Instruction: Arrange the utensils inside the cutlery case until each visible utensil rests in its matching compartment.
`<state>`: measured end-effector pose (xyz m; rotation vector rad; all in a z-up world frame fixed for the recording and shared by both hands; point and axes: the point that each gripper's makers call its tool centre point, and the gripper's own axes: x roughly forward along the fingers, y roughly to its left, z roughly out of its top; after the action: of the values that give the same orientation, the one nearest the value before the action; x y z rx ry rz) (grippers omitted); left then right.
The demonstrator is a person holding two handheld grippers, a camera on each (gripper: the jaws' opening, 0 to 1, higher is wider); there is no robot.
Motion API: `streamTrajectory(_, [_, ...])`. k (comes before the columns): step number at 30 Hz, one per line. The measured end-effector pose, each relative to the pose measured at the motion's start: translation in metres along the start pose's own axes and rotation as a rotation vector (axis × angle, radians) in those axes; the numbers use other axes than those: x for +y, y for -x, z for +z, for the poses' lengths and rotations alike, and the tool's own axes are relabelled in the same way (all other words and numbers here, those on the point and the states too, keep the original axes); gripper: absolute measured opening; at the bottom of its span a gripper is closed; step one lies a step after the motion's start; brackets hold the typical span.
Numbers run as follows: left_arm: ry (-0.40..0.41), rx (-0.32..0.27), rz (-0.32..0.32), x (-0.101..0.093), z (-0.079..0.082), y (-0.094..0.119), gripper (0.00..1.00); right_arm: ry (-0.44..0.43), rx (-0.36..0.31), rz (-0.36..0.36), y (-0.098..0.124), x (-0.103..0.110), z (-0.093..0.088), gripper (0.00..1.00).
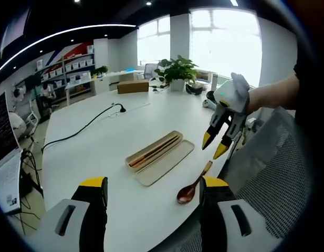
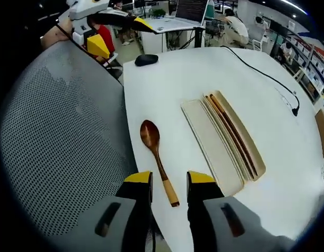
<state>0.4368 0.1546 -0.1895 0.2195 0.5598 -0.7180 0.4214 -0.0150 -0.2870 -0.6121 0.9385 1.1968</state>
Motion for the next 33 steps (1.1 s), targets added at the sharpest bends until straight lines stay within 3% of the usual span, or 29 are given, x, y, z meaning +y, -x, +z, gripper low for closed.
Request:
streamTrajectory(2, [0.009, 0.018, -0.025, -0.005, -0.003, -0.002, 0.71, 0.016, 0.01, 0.014, -0.004, 0.002, 0.0, 0.23])
streamTrajectory(5, [-0.053, 0.039, 0.001, -0.003, -0.007, -0.003, 0.74, 0.082, 0.052, 0.037, -0.015, 0.006, -0.002, 0.22])
streamTrajectory(10, [-0.047, 0.043, -0.01, -0.005, -0.008, -0.003, 0.75, 0.139, 0.105, 0.07, -0.033, 0.011, -0.006, 0.22])
streamTrajectory(33, [-0.033, 0.036, 0.0, -0.002, -0.007, -0.002, 0.74, 0.25, 0.208, 0.126, -0.067, 0.018, -0.016, 0.18])
